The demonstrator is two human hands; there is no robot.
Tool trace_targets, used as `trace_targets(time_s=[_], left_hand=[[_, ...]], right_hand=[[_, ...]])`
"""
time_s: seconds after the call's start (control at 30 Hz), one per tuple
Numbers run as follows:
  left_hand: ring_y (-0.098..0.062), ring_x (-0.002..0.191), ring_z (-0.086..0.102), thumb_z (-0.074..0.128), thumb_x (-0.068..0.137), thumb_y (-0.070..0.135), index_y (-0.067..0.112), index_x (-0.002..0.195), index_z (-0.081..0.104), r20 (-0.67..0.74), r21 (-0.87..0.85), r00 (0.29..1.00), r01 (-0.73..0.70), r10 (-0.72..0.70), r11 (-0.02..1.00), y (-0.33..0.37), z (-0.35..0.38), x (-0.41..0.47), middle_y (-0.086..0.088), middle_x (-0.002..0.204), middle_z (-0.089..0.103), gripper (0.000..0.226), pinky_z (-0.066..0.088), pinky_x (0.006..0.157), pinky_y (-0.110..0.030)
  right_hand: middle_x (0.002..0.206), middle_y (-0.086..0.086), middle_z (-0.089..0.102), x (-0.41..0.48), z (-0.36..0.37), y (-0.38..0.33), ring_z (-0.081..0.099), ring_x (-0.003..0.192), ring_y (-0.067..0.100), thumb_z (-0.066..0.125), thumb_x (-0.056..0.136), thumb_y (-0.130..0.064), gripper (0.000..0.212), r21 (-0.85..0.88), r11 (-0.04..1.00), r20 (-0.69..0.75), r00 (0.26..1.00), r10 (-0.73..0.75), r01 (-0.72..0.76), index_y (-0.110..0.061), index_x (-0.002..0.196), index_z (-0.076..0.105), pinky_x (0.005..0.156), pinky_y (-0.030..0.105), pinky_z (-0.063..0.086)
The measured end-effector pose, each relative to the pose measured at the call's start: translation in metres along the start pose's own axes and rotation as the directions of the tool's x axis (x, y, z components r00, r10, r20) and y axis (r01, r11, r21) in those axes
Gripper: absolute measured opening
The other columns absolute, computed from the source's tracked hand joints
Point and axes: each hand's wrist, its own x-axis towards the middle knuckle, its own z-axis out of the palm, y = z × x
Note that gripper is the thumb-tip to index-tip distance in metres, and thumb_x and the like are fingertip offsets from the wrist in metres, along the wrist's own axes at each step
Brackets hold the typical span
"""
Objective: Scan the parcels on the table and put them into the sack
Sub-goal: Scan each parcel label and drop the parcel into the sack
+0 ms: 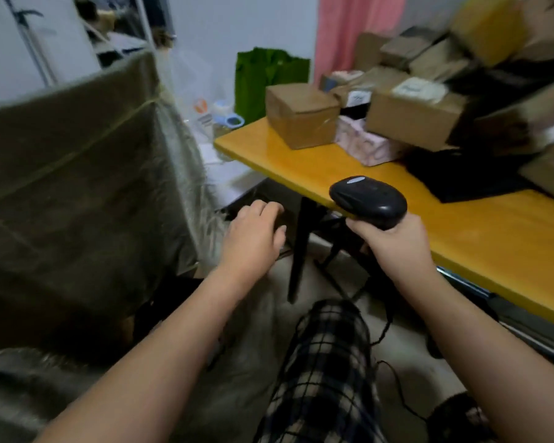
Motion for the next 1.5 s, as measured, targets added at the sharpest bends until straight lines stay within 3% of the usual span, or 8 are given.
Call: trace_targets(time_s=[0.27, 0.47, 0.57, 0.73, 0.97, 1.13, 1.27, 1.5], left_hand=[[-0.032, 0.119, 0.041, 0.063, 0.088, 0.032, 0.016, 0.134, 0.046, 0.007, -0.032, 0.947, -0.322, 0.322, 0.946, 0.121, 0.037, 0.081, -0.010, 0.132, 0.043, 0.051, 0.040, 0.095, -0.043], [-0.032, 0.142, 0.017, 0.063, 0.087, 0.040, 0.020, 0.153, 0.012, -0.042, 0.320, 0.890, -0.419, 0.454, 0.850, 0.160, 0.049, 0.168, -0.014, 0.155, 0.019, 0.085, 0.014, 0.115, -0.044], [-0.032, 0.145, 0.012, 0.055, 0.091, 0.038, 0.021, 0.154, 0.001, -0.020, 0.429, 0.866, -0.444, 0.499, 0.787, 0.163, 0.059, 0.196, -0.014, 0.157, 0.015, 0.084, 0.007, 0.117, -0.044], [-0.032, 0.139, 0.024, 0.046, 0.096, 0.028, 0.021, 0.150, 0.014, 0.001, 0.484, 0.819, -0.502, 0.574, 0.717, 0.164, 0.065, 0.211, -0.014, 0.151, 0.027, 0.063, 0.015, 0.115, -0.045], [-0.036, 0.117, 0.049, 0.075, 0.073, 0.030, 0.013, 0.136, 0.046, -0.101, 0.385, 0.772, -0.551, 0.627, 0.740, 0.163, 0.036, 0.172, -0.018, 0.128, 0.053, 0.071, 0.037, 0.098, -0.048], [-0.035, 0.106, 0.049, 0.087, 0.060, 0.034, 0.019, 0.131, 0.041, -0.287, 0.259, 0.710, -0.589, 0.643, 0.766, 0.159, 0.029, 0.102, -0.021, 0.113, 0.058, 0.086, 0.036, 0.093, -0.048], [-0.030, 0.106, 0.038, 0.086, 0.059, 0.035, 0.020, 0.131, 0.039, -0.326, 0.172, 0.644, -0.679, 0.692, 0.713, 0.174, 0.030, 0.057, -0.021, 0.112, 0.060, 0.087, 0.027, 0.089, -0.045], [-0.028, 0.107, 0.046, 0.068, 0.079, 0.043, 0.019, 0.125, 0.045, -0.266, 0.081, 0.512, -0.833, 0.817, 0.548, 0.193, 0.041, 0.013, -0.015, 0.112, 0.062, 0.056, 0.045, 0.088, -0.049]], right_hand=[[0.052, -0.011, 0.062, 0.014, -0.124, -0.005, 0.060, 0.050, 0.011, 0.080, 0.072, -0.023, 0.015, 0.091, 0.994, -0.306, 0.948, 0.083, -0.058, -0.027, 0.074, 0.066, 0.055, 0.029, 0.044], [0.065, -0.010, 0.067, 0.046, -0.150, -0.025, 0.065, 0.067, 0.016, 0.079, 0.075, -0.019, 0.017, 0.177, 0.984, -0.360, 0.929, 0.085, -0.022, -0.028, 0.085, 0.069, 0.060, 0.035, 0.053], [0.058, -0.008, 0.065, 0.057, -0.152, -0.024, 0.061, 0.053, 0.012, 0.078, 0.077, -0.017, 0.012, 0.193, 0.980, -0.342, 0.934, 0.103, -0.038, -0.020, 0.085, 0.070, 0.051, 0.027, 0.047], [0.059, -0.003, 0.065, 0.057, -0.156, -0.015, 0.061, 0.052, 0.015, 0.074, 0.081, -0.019, 0.009, 0.228, 0.971, -0.286, 0.948, 0.135, -0.070, -0.025, 0.080, 0.067, 0.055, 0.026, 0.048], [0.070, -0.006, 0.069, 0.050, -0.164, -0.010, 0.063, 0.063, 0.013, 0.075, 0.080, -0.022, 0.018, 0.465, 0.874, -0.239, 0.930, 0.278, -0.142, -0.022, 0.097, 0.069, 0.060, 0.030, 0.052], [0.106, 0.002, 0.070, 0.034, -0.163, -0.013, 0.067, 0.098, 0.018, 0.080, 0.075, -0.022, 0.038, 0.575, 0.797, -0.155, 0.933, 0.326, -0.183, -0.022, 0.110, 0.067, 0.073, 0.034, 0.060], [0.095, -0.003, 0.075, 0.006, -0.151, -0.019, 0.072, 0.088, 0.015, 0.079, 0.076, -0.027, 0.029, 0.636, 0.752, -0.101, 0.947, 0.304, -0.173, -0.026, 0.103, 0.069, 0.064, 0.031, 0.059], [0.081, 0.009, 0.075, -0.038, -0.160, -0.005, 0.073, 0.072, 0.024, 0.076, 0.077, -0.011, 0.022, 0.595, 0.781, -0.190, 0.911, 0.366, -0.190, -0.010, 0.099, 0.072, 0.055, 0.030, 0.055]])
